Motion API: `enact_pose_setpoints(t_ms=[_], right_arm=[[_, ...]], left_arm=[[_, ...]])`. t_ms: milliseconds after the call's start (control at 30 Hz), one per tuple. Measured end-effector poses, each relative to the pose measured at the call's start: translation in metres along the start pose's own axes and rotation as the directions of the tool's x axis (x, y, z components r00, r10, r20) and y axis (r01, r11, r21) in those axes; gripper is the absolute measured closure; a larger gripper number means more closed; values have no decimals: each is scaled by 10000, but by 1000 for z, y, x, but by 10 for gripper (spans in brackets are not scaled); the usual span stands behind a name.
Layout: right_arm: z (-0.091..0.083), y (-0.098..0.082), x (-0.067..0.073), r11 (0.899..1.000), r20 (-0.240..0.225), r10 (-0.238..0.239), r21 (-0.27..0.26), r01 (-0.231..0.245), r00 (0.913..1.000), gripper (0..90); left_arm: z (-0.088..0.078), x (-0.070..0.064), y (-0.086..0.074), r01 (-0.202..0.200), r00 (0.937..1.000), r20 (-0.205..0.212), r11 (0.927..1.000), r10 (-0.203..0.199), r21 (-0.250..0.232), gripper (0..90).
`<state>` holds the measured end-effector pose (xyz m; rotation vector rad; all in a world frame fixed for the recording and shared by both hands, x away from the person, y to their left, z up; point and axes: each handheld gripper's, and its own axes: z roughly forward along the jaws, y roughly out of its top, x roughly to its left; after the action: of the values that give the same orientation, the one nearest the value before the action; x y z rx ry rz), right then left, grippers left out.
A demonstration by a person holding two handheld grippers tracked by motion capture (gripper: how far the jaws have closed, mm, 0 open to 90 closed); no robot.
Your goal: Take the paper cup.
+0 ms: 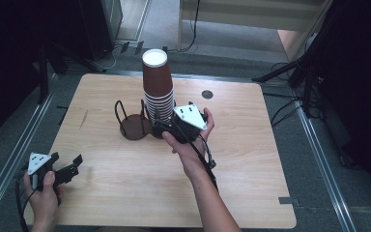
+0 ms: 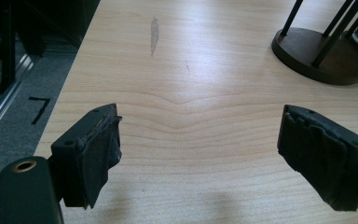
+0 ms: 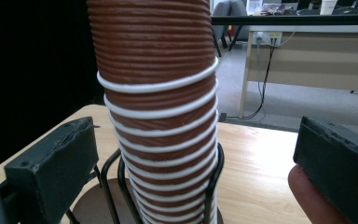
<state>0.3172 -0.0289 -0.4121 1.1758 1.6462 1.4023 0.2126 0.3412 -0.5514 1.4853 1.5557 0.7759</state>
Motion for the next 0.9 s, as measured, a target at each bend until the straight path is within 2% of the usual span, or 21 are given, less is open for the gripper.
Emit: enact_pose_setpoints(t_ms=[167, 367, 567, 767, 900], right_arm=[[9, 8, 3, 10000, 64, -16, -66, 16, 10000, 2], [18, 16, 9, 9999, -75, -154, -78, 153, 9999, 2], [27, 20, 11, 9999, -152, 97, 38, -96, 9998, 3], [38, 23, 13, 9998, 78, 83, -174, -82, 9999, 3], [42, 25, 16, 9994, 68, 129, -321, -127, 9999, 2]], left_arm=[[0, 0, 0, 38, 10000, 9, 10000, -38, -18, 136], [0, 0, 0, -32, 10000, -9, 10000, 32, 17, 136], [0, 0, 0, 94, 9999, 46, 10000, -94, -8, 136], [0, 1, 0, 110, 9999, 61, 9999, -110, 5, 137], [0, 2, 0, 127, 9999, 75, 9999, -127, -7, 136]])
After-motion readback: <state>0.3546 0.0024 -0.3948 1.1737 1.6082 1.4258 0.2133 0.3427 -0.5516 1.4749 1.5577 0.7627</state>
